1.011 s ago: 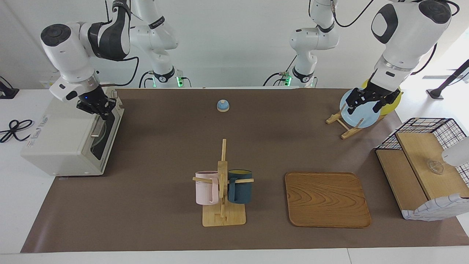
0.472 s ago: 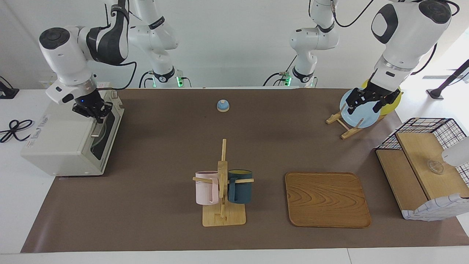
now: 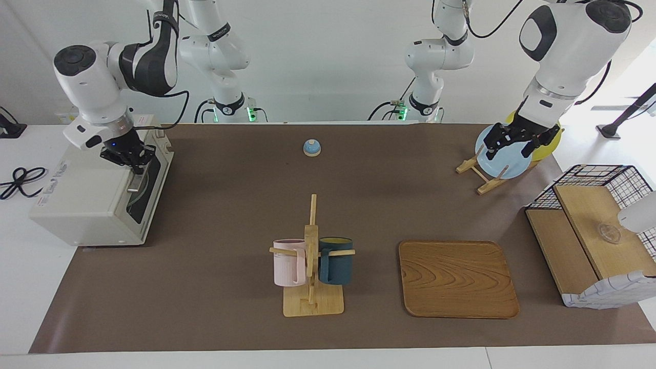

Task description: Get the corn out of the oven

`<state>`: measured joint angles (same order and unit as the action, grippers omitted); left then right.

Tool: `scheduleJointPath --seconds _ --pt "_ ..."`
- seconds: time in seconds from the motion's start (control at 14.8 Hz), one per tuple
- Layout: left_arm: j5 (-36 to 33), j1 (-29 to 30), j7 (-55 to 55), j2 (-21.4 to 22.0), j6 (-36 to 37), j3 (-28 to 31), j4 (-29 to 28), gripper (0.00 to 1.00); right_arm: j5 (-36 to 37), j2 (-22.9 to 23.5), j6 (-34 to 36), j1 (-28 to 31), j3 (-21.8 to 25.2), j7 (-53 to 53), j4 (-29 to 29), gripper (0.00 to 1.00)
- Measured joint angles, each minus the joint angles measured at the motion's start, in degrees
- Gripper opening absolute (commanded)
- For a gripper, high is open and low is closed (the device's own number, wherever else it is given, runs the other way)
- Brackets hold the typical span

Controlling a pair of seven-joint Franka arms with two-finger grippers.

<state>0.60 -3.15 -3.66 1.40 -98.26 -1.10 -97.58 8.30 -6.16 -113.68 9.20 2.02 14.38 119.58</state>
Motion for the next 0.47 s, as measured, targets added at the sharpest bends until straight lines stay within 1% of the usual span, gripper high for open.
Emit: scheduleJointPath --seconds 0.2,0.47 --pt "0.00 0.00 0.00 0.00 0.00 0.00 0.00 1.00 -0.33 0.03 -0.03 -0.13 -0.25 0.00 0.10 0.00" --pt "0.00 0.00 0.00 0.00 0.00 0.00 0.00 1.00 -2.11 0.14 -0.01 -2.06 -0.54 -0.87 0.64 0.00"
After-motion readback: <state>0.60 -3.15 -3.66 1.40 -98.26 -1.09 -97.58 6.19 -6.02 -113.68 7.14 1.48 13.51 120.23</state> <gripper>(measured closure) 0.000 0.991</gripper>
